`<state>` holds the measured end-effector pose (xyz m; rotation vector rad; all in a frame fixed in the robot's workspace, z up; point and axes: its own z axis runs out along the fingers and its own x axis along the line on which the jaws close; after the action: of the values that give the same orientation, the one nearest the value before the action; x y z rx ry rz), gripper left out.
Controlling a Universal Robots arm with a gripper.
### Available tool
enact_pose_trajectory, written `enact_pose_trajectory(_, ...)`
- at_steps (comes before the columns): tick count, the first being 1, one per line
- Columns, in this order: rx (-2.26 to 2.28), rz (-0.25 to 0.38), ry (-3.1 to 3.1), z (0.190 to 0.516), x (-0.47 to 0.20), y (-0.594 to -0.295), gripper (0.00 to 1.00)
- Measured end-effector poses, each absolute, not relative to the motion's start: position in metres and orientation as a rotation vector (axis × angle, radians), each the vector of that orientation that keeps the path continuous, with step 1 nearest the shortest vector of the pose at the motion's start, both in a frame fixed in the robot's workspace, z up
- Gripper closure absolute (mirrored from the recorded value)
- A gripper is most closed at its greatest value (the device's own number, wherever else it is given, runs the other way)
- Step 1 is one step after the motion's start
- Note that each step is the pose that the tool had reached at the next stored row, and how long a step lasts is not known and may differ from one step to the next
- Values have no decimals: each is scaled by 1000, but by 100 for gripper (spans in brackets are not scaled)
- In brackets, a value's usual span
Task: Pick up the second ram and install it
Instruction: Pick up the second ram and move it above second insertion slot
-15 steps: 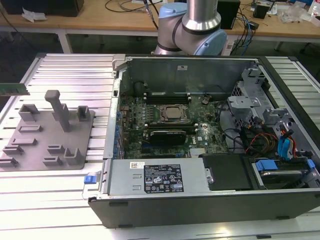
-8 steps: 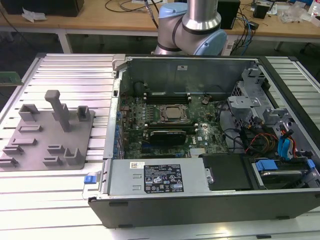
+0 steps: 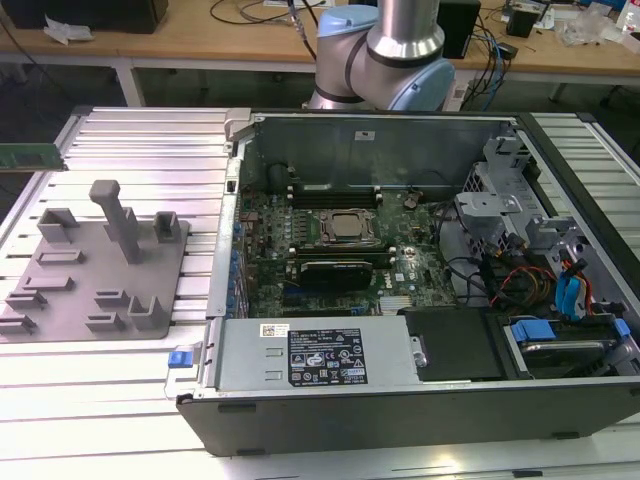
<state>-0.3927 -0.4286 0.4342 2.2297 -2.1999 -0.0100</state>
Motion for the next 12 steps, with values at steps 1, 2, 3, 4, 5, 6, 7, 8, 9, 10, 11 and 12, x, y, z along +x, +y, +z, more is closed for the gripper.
enact_pose_trajectory(1,2230,-10,-2200,434,-391,-429,91)
enact_pose_trajectory(2,2230,-10,-2200,434,-386,-429,91)
enact_pose_trajectory(3,2230,-10,-2200,434,-381,-429,91)
enact_pose_trajectory(4,2230,-10,-2200,434,-374,-429,91)
enact_pose_trajectory(5,2230,-10,-2200,434,-368,-429,91)
enact_pose_trajectory(6,2230,-10,-2200,434,-363,-429,91)
enact_pose_trajectory(7,2230,-10,-2200,434,-360,-429,91)
enact_pose_trajectory(8,2230,-10,-2200,434,-358,-429,91)
enact_pose_trajectory(9,2230,-10,-2200,434,-352,-429,91)
enact_pose_trajectory(10,2230,-10,-2200,434,-348,-429,91)
enact_pose_trajectory(11,2230,-10,-2200,434,-343,-429,91)
enact_pose_trajectory(12,2230,-10,-2200,434,-340,-429,91)
